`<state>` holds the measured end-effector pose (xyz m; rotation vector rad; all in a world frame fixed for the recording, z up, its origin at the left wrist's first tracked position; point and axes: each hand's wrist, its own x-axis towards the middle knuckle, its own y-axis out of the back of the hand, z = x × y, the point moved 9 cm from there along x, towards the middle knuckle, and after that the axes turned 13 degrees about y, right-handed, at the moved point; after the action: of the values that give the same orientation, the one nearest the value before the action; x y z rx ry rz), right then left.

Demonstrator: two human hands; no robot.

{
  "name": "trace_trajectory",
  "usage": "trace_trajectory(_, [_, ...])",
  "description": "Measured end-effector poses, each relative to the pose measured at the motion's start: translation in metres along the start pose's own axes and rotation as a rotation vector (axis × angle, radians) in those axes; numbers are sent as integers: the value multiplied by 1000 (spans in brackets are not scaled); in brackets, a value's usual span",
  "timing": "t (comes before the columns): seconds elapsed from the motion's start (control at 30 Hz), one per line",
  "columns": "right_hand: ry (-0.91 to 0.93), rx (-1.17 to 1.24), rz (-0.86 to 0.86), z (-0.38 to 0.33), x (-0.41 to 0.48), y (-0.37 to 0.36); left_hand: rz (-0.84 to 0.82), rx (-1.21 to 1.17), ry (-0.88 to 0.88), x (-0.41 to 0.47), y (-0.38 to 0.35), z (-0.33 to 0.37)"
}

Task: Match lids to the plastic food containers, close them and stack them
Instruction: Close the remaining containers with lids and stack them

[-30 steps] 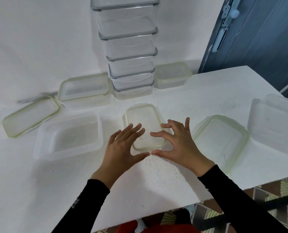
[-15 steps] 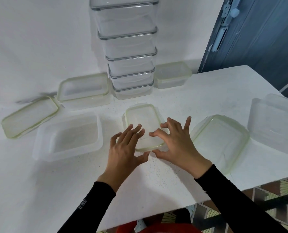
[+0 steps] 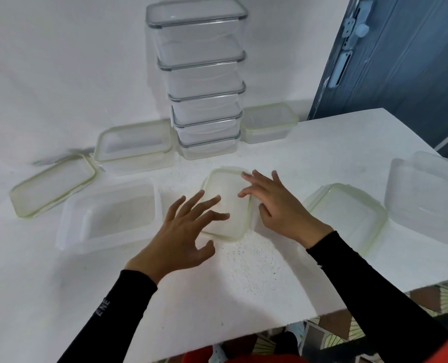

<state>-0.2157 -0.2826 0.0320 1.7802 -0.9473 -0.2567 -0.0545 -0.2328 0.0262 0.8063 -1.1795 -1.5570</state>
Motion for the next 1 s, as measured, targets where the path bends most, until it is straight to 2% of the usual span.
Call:
trace_trajectory(0.07, [-21,3,1,2,-5,-3,40,-16,57,-1,12,-3])
trace_trajectory(0.2, [-29,-239,63,-15,-22,-3,148,81,217,5,18,2])
trace_trajectory(0.33, [-36,-348,131,-24,-34,-10,234,81,169,7,4,12])
trace_trajectory(0.47, [48,-275,123,-23,-29,-30,256,187,54,1,-17,17])
trace_trajectory(0.73, [81,-270,275,-26,-28,-35,365,94,117,0,-16,17])
trace_trajectory(1.0, [67,-353,283,-27,-28,-36,389,127,153,0,-19,19])
